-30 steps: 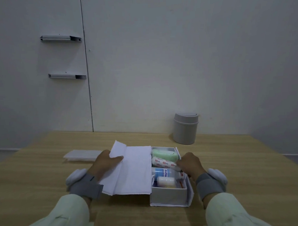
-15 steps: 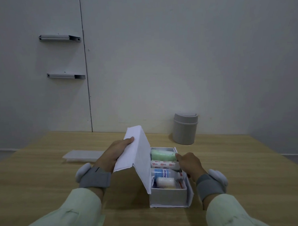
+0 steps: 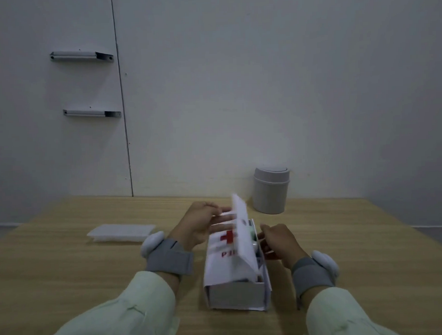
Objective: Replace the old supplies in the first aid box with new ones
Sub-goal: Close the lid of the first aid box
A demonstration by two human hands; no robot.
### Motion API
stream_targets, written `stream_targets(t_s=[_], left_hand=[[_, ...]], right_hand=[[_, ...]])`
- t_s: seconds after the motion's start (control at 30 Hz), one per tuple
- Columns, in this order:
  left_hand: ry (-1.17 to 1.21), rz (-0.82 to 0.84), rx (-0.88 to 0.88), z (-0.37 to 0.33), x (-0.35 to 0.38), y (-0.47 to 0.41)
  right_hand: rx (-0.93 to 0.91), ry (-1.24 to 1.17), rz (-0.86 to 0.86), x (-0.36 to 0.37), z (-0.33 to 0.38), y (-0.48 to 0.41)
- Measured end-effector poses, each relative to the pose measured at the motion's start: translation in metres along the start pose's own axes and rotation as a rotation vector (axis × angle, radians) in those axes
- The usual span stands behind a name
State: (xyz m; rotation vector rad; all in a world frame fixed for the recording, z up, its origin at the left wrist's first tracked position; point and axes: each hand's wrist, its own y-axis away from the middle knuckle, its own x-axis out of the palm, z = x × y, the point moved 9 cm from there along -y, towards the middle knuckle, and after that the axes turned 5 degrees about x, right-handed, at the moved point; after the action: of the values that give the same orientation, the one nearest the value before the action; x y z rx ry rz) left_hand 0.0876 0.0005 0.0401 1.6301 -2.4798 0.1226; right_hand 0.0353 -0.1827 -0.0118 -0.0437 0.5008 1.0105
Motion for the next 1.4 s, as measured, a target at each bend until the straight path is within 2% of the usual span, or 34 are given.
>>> stream_targets(t_s=[0.07, 0.17, 0.3, 0.43, 0.5, 0.6, 0.63, 0.67, 0.8, 0.83, 0.97, 1.1, 1.2, 1.4], left_hand=[[-0.146, 0.042, -0.018, 0.01, 0.024, 0.0], [-0.286, 0.006, -0.006, 0.02, 0.039, 0.0], [-0.199, 0.004, -0.057, 0.035, 0.034, -0.004], [-0.146, 0.048, -0.028, 0.035, 0.031, -0.003], [-0.15, -0.017, 0.057, 0.025, 0.019, -0.005], [-0.389, -0.249, 0.186, 0.013, -0.02, -0.01], [-0.456, -0.278, 0.189, 0.012, -0.026, -0.008], [-0.506, -0.273, 0.162, 0.015, -0.03, -0.007], [-0.522, -0.062, -0.074, 0.051, -0.018, -0.002], [-0.585, -0.038, -0.079, 0.057, -0.016, -0.004], [-0.837, -0.042, 0.069, 0.061, -0.01, -0.009], [-0.946, -0.059, 0.119, 0.061, -0.008, -0.004], [-0.975, -0.055, 0.121, 0.061, -0.007, -0.006], [-0.954, -0.077, 0.146, 0.058, -0.006, -0.003]], right_hand=[[0.017, -0.059, 0.077, 0.008, 0.001, 0.005], [0.016, -0.091, 0.105, 0.012, 0.001, 0.007], [0.0, -0.171, 0.046, 0.004, 0.001, 0.001], [-0.065, -0.095, 0.039, 0.003, 0.009, 0.004], [-0.072, -0.081, 0.065, 0.003, 0.011, 0.004], [-0.065, -0.094, 0.095, 0.005, 0.011, 0.001], [-0.07, -0.071, 0.085, 0.004, 0.011, 0.0], [-0.073, -0.046, 0.066, 0.002, 0.011, -0.001], [-0.068, 0.011, 0.003, -0.003, 0.012, -0.003], [-0.068, 0.023, -0.01, -0.004, 0.012, -0.003], [-0.028, -0.051, 0.011, -0.002, 0.002, -0.002], [0.098, -0.311, 0.056, 0.006, -0.028, 0.001], [0.17, -0.374, 0.115, 0.015, -0.037, 0.006], [0.248, -0.337, 0.208, 0.016, -0.039, 0.004]])
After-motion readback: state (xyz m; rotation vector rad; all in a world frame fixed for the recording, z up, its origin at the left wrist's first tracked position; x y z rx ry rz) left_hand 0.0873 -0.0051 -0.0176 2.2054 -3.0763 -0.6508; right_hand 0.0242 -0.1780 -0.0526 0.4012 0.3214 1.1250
